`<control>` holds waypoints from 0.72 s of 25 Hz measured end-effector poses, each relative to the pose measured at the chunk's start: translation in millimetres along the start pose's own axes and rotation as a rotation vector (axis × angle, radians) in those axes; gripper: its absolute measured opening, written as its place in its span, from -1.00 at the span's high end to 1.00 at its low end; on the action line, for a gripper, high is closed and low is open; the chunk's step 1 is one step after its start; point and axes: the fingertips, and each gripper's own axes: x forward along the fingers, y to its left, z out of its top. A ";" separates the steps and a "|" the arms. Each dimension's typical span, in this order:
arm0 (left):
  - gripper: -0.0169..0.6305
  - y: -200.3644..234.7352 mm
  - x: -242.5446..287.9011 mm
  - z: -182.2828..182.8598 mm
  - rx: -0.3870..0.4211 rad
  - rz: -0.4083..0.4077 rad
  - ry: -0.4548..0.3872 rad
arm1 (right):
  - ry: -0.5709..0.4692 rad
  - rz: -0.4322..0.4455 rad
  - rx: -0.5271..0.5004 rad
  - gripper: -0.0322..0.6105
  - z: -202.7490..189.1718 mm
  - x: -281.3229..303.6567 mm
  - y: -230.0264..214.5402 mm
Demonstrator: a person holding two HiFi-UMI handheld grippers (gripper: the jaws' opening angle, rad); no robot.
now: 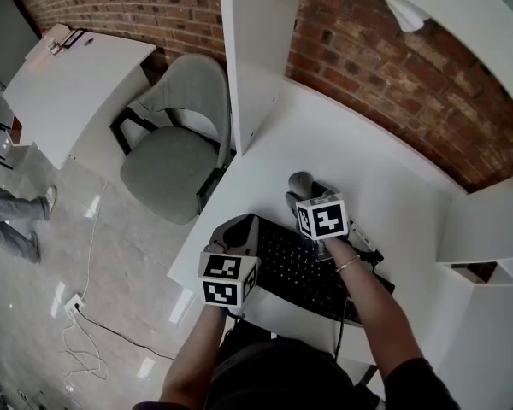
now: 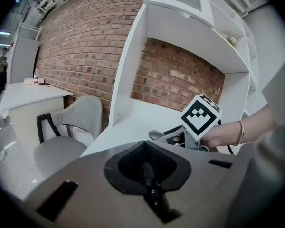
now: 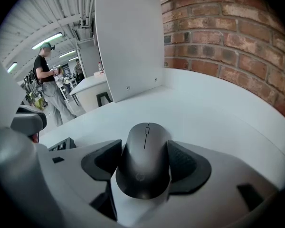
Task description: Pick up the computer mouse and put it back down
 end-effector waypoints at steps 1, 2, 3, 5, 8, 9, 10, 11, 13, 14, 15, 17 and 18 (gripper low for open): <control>0.92 -0.1 -0.4 0.2 0.000 0.001 -0.001 | 0.001 0.003 0.000 0.01 -0.2 0.1 0.1; 0.92 -0.1 -1.0 0.4 0.000 0.002 -0.003 | 0.001 0.004 -0.001 0.01 -0.3 0.1 0.3; 0.92 0.0 -1.7 0.7 0.000 0.003 -0.004 | 0.001 0.005 -0.001 0.01 -0.3 0.1 0.4; 0.92 0.5 -3.7 1.7 0.001 0.006 -0.007 | 0.002 0.007 -0.002 0.01 -0.4 0.0 0.5; 0.92 1.5 -7.7 3.8 0.002 0.014 -0.014 | 0.000 0.013 -0.003 0.01 -1.0 -1.0 1.2; 0.92 2.1 -9.1 4.0 0.002 0.017 -0.015 | -0.002 0.010 -0.005 0.01 -1.0 -1.9 1.2; 0.92 2.7 -10.5 4.0 0.003 0.020 -0.016 | -0.004 0.003 -0.009 0.01 -0.9 -3.2 1.0; 0.92 3.5 -11.8 4.3 0.005 0.023 -0.018 | -0.008 -0.005 -0.016 0.01 -0.3 -4.9 0.9; 0.92 5.3 -14.5 5.6 0.008 0.031 -0.023 | -0.020 -0.014 -0.032 0.01 2.1 -8.3 1.7; 0.92 6.2 -15.7 5.6 0.008 0.035 -0.024 | -0.029 -0.013 -0.034 0.01 4.0 -10.4 2.3; 0.92 7.0 -16.8 4.9 0.008 0.037 -0.024 | -0.040 -0.013 -0.033 0.01 6.2 -13.1 2.6; 0.92 7.9 -18.4 4.2 0.008 0.040 -0.027 | -0.066 -0.023 -0.029 0.01 11.9 -20.8 1.6; 0.92 7.7 -19.2 4.7 0.009 0.040 -0.030 | -0.081 -0.029 -0.029 0.01 15.3 -25.7 1.1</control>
